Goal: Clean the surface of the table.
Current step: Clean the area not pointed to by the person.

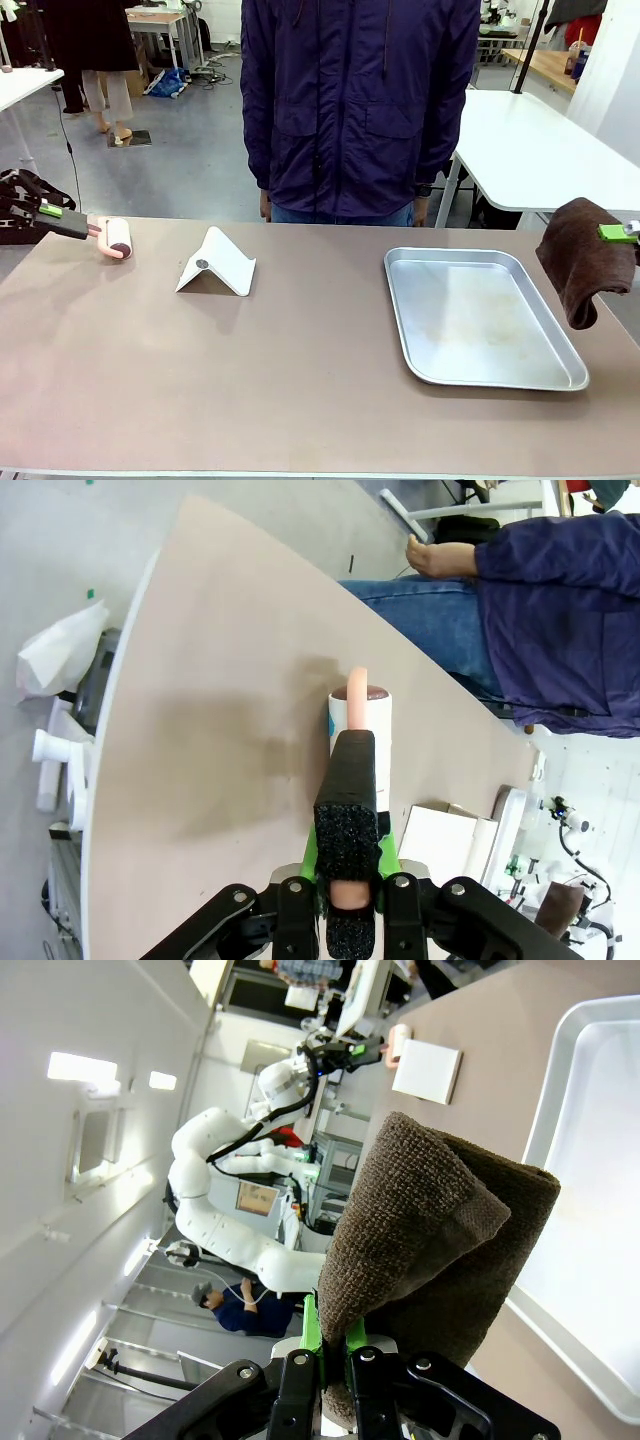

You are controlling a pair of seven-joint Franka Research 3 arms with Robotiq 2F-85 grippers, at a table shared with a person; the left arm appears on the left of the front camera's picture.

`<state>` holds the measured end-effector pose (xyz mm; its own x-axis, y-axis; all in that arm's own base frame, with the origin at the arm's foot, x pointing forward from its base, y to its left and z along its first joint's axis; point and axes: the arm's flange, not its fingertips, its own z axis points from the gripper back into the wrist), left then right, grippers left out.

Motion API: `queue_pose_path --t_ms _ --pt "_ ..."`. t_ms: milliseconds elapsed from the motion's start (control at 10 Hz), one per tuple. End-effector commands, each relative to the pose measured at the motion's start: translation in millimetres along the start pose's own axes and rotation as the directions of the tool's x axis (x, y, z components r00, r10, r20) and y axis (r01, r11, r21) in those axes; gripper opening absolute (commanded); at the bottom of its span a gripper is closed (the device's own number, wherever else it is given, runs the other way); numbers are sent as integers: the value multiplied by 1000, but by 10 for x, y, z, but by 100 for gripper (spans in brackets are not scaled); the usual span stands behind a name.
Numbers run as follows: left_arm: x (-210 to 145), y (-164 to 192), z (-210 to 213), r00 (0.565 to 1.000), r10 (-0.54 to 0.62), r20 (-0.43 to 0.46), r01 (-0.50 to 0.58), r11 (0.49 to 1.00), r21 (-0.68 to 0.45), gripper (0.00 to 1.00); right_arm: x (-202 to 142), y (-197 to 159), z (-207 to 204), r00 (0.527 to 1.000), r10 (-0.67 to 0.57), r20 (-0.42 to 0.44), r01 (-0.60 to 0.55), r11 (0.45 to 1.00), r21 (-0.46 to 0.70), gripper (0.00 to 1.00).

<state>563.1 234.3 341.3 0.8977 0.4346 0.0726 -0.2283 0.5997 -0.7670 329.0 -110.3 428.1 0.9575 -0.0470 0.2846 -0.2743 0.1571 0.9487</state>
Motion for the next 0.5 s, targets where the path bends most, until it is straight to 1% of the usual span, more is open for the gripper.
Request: queue_pose_path --t_ms 0,200,400 --pt "7 -51 -102 1000 -7 8 7 1000 25 5 16 24 4 1000 15 7 -15 1000 12 10" --pt "-103 -261 6 997 -48 63 53 995 -86 5 16 24 4 1000 15 7 -15 1000 12 10" --pt "-338 -500 268 985 -116 125 140 969 -203 5 16 24 4 1000 15 7 -15 1000 12 10"
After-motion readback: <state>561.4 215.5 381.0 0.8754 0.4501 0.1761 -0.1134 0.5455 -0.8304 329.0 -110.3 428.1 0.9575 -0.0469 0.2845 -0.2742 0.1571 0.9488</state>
